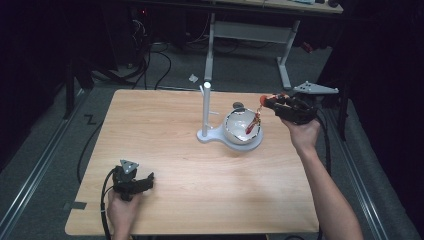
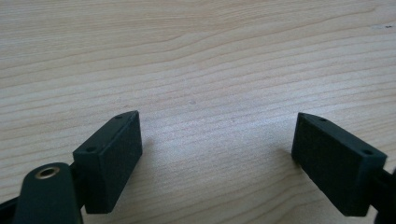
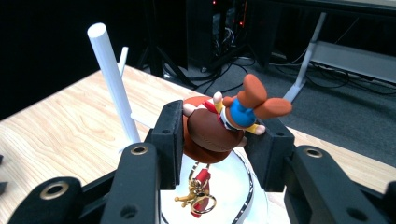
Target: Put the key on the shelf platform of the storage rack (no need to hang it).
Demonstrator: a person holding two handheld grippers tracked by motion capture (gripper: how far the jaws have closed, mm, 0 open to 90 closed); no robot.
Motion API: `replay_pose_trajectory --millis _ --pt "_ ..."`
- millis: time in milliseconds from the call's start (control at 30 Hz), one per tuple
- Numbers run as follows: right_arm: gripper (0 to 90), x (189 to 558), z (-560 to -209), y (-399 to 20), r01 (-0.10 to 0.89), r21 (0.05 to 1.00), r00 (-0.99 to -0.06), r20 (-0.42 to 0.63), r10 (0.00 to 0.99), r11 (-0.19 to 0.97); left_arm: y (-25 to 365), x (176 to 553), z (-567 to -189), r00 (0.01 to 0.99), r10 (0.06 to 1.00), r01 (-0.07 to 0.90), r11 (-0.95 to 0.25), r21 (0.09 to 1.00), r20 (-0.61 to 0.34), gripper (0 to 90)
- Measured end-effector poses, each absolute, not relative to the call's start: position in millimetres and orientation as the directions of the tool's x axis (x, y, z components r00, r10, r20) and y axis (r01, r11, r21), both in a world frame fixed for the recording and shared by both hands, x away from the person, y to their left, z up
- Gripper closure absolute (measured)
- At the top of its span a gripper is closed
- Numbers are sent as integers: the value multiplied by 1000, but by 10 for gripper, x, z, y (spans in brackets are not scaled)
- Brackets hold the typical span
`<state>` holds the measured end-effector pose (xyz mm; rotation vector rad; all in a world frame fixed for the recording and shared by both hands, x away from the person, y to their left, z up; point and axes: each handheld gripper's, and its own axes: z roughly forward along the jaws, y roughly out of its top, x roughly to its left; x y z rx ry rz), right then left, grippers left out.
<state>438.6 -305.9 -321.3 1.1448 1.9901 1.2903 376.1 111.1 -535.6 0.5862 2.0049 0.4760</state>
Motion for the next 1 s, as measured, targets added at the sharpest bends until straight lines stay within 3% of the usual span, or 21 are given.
replay_pose_trajectory --millis 1000 --pt "595 4704 -3747 -2825 479 854 -516 88 852 202 1140 3762 -5348 -422 577 206 813 545 -699 166"
